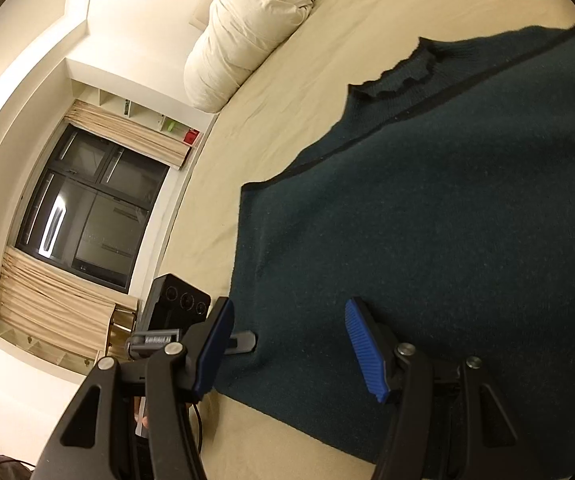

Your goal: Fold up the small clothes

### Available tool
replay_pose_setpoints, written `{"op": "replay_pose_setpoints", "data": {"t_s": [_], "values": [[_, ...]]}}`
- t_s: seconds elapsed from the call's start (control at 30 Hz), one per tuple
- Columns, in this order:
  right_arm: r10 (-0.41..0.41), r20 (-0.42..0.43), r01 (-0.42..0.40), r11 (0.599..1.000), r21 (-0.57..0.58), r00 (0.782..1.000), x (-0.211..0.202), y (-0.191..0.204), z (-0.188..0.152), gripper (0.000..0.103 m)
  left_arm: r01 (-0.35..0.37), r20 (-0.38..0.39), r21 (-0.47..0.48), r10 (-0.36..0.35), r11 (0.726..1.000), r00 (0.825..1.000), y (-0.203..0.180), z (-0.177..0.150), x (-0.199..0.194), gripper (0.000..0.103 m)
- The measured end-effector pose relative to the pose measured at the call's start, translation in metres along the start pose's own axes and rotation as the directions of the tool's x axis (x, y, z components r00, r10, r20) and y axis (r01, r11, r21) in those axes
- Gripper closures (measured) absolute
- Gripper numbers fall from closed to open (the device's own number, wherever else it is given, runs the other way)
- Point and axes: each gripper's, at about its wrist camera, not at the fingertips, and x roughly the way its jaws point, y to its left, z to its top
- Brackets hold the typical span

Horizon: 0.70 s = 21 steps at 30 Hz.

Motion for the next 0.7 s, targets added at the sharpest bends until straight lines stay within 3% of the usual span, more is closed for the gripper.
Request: {"op": "replay_pose_setpoints", "data": {"t_s": [0.27,0.47,0.6,0.7], "values": [[0.001,-0.022,-0.002,1.000,-0.026,1.000,0.016,0.013,0.009,0.041,0.018,0.044,0.023,-0.019,1.000,0.999,0.004,-0.006,0.000,0.088],[-0.019,-0.113,0.017,1.000,-0.021,0.993,0.048,0.006,0.020,0.041,0.012,0.111,0.028,-0.015,1.000,0.994,-0.012,-0.018,-0.015,0.091],[0.059,-0.093,-0.058,0.998,0.021,0.994,0.030,-0.007,0.026,0.041,-0.118,0.149,0.168,0.093,0.979,0.984,-0.080,-0.023,-0.006,0.091],[0.108,-0.057,-0.105,0.993,0.051,0.993,-0.006,-0.024,0.039,0.037,-0.229,0.178,0.309,0.181,0.923,0.967,-0.147,-0.032,0.037,0.091]]}}
